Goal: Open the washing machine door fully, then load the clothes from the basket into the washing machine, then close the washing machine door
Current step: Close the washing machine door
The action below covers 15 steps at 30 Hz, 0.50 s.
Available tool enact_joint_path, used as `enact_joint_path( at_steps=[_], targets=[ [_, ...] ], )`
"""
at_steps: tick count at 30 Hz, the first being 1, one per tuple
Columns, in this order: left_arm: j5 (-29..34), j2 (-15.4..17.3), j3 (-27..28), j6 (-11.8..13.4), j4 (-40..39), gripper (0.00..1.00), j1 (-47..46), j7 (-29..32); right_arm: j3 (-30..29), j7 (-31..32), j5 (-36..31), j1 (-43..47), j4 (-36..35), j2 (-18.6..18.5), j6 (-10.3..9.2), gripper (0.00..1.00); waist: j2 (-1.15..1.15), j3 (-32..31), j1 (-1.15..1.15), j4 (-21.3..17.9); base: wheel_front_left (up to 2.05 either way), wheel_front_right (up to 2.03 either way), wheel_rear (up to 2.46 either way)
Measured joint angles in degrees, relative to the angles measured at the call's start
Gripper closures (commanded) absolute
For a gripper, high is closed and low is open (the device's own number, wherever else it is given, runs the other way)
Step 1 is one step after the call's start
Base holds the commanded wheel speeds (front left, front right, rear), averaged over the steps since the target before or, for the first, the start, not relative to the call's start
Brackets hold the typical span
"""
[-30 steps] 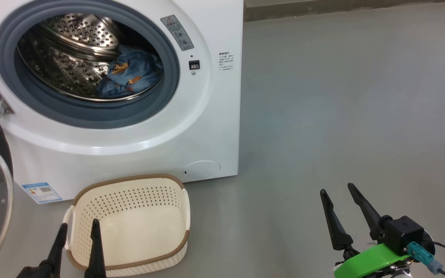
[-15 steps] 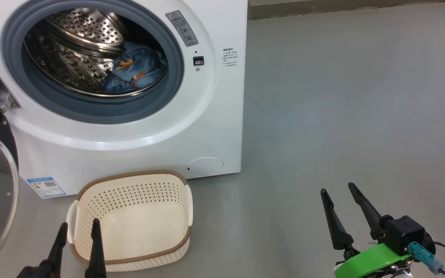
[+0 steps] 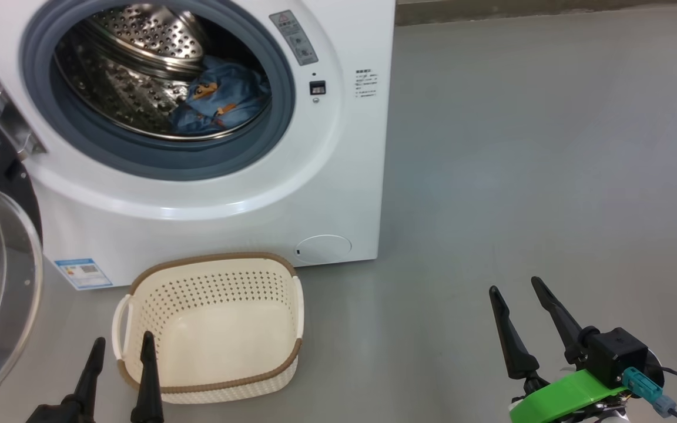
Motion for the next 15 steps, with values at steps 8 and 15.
enact_joint_path(
  at_steps=[8,15],
  targets=[
    [-1.03,0.00,-0.14,0.54,0.01,0.00,-0.01,0.00,0.08,0.00,-0.15,0.01,-0.42,0.00,0.00,0.00,0.00,0.26,0.00,2.82,0.00,0.00,0.00],
    [-1.32,0.00,-0.55,1.80,0.00,0.00,0.00,0.00,0.22,0.00,-0.76,0.01,-0.41,0.01,0.00,0.00,0.00,0.34,0.00,7.08,0.00,0.00,0.00]
  ],
)
